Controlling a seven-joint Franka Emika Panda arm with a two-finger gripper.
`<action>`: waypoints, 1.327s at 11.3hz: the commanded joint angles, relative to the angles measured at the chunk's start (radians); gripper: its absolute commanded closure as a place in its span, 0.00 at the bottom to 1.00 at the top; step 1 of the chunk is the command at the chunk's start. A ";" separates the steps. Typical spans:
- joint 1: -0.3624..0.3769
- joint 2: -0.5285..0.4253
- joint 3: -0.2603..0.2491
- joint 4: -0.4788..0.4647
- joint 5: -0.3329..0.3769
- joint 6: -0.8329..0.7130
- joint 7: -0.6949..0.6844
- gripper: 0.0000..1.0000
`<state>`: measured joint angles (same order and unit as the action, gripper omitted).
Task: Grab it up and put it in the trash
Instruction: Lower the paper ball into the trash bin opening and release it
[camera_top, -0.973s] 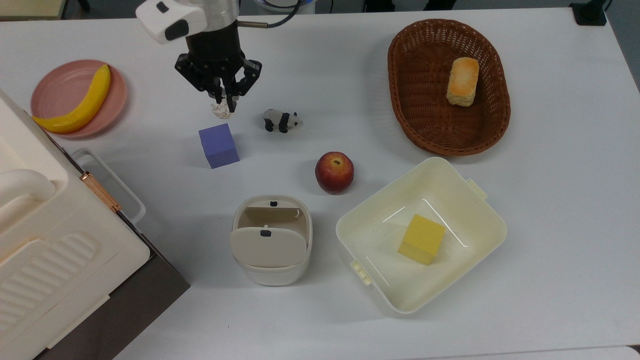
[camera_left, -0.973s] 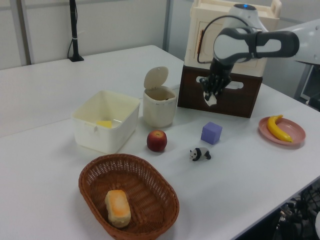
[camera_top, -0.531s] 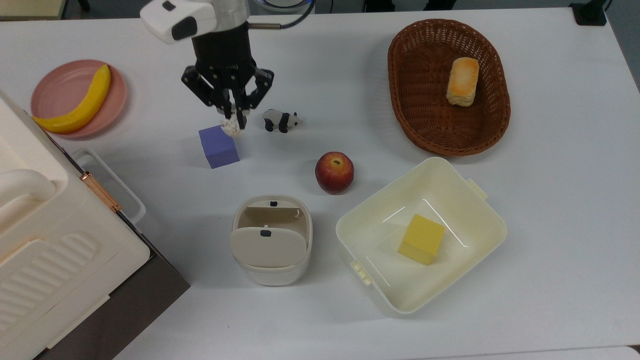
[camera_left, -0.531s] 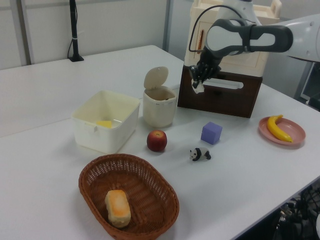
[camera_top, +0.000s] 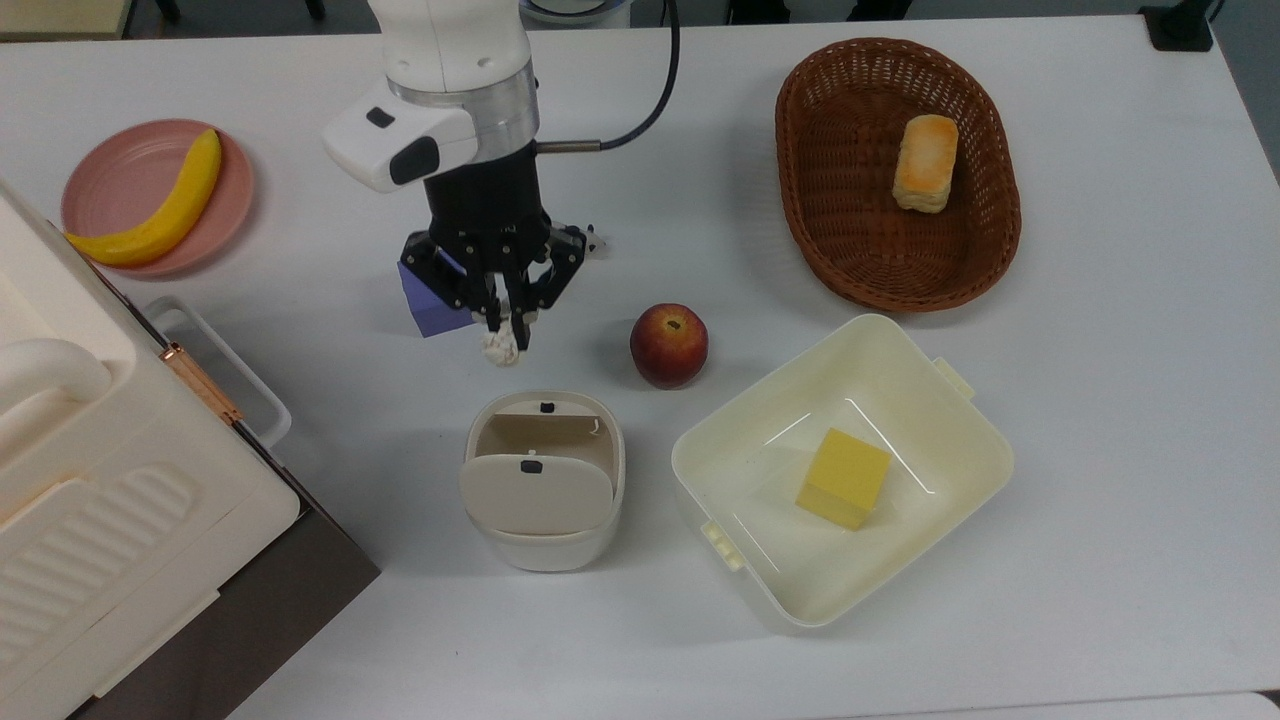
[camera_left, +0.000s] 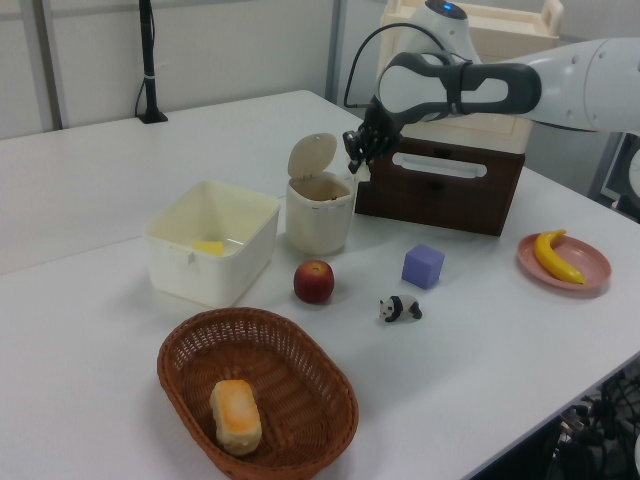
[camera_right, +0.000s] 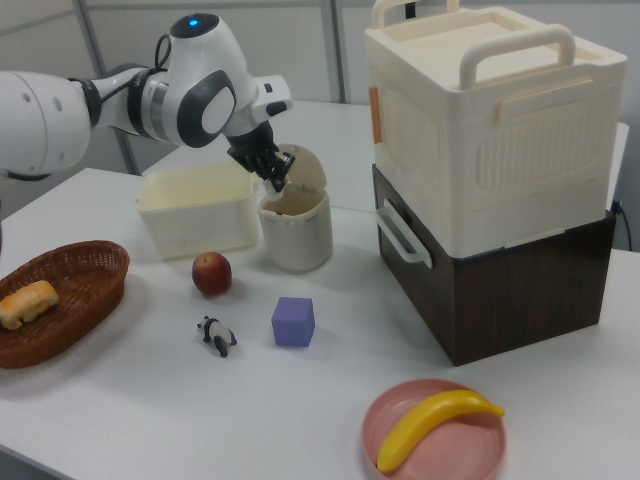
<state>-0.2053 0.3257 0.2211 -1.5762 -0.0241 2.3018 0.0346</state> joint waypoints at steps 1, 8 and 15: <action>0.040 0.065 -0.032 0.048 -0.034 0.126 -0.009 1.00; 0.073 0.151 -0.069 0.098 -0.083 0.189 -0.009 1.00; 0.090 0.168 -0.069 0.093 -0.103 0.205 -0.007 0.58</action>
<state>-0.1385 0.4840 0.1753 -1.4971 -0.1141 2.4940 0.0346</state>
